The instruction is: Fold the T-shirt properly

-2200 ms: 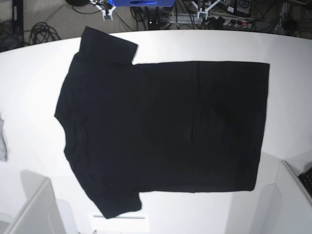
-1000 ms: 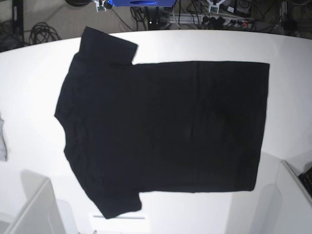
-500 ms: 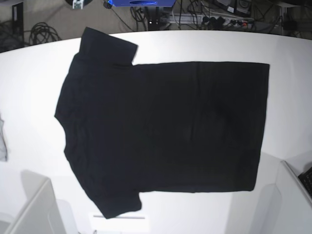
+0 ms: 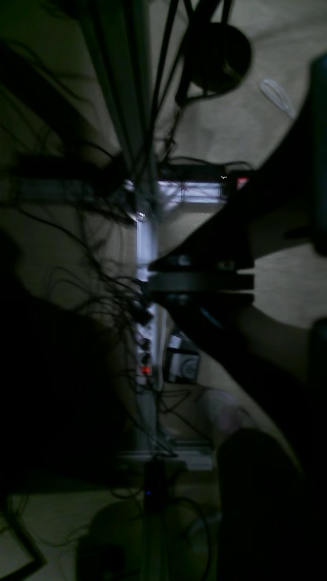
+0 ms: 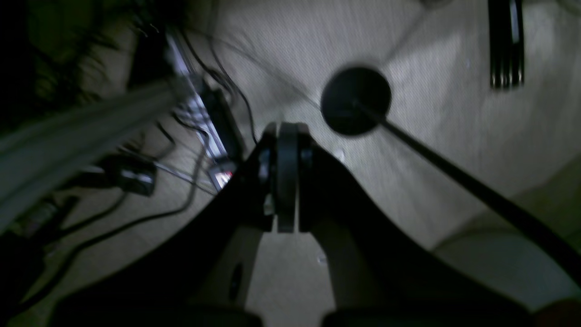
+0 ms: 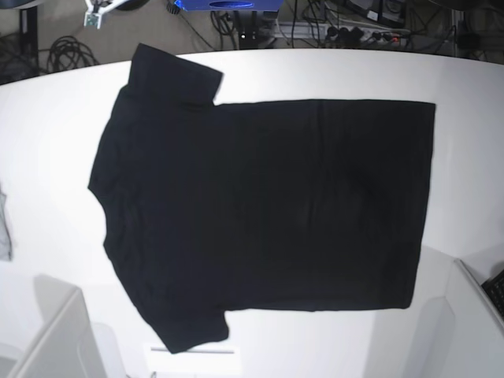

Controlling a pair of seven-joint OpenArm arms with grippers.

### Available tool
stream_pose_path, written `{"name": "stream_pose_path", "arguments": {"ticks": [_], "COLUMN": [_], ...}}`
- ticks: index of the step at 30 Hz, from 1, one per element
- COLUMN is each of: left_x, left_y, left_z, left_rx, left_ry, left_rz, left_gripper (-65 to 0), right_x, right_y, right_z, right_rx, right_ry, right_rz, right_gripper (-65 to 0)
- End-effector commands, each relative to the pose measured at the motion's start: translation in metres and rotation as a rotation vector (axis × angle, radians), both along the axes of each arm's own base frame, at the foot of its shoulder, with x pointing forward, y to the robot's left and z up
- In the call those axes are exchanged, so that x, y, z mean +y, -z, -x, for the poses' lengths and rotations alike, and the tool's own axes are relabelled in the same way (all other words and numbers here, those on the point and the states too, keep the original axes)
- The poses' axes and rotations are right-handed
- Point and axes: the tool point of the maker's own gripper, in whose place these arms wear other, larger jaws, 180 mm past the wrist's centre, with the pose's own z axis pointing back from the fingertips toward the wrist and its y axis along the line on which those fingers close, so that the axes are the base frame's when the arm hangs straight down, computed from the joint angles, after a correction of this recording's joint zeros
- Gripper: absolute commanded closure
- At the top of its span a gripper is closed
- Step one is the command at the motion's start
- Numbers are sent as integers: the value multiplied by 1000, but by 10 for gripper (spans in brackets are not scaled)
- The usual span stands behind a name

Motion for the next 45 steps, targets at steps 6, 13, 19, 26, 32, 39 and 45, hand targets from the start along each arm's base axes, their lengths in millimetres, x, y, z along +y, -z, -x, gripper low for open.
{"name": "stream_pose_path", "arguments": {"ticks": [6, 13, 19, 26, 32, 39, 45], "left_x": [40, 64, 62, 55, 55, 58, 58], "left_y": [-60, -120, -164, -189, -192, -178, -174], "left_z": [-17, -61, -102, -136, -146, -153, -165], "left_rx": [-168, -361, -523, -651, -687, -617, -633], "left_ry": [-33, -87, -81, -68, -69, -88, -101], "left_rz": [-110, -215, -238, -230, -231, -217, -206], "left_gripper": [0, 0, 0, 0, 0, 0, -273], "right_x": [1, -12, -20, -16, -1, 7, 7], "right_y": [-34, -72, -108, -121, -122, -130, -124], "right_z": [-22, -65, -109, -146, -168, -187, -196], "right_rx": [-96, -244, -391, -492, -537, -530, -496], "right_ry": [-29, -16, -16, -16, 111, 234, 260], "right_rz": [20, 77, 122, 116, -107, -392, -457], "right_gripper": [0, 0, 0, 0, 0, -252, -357]}}
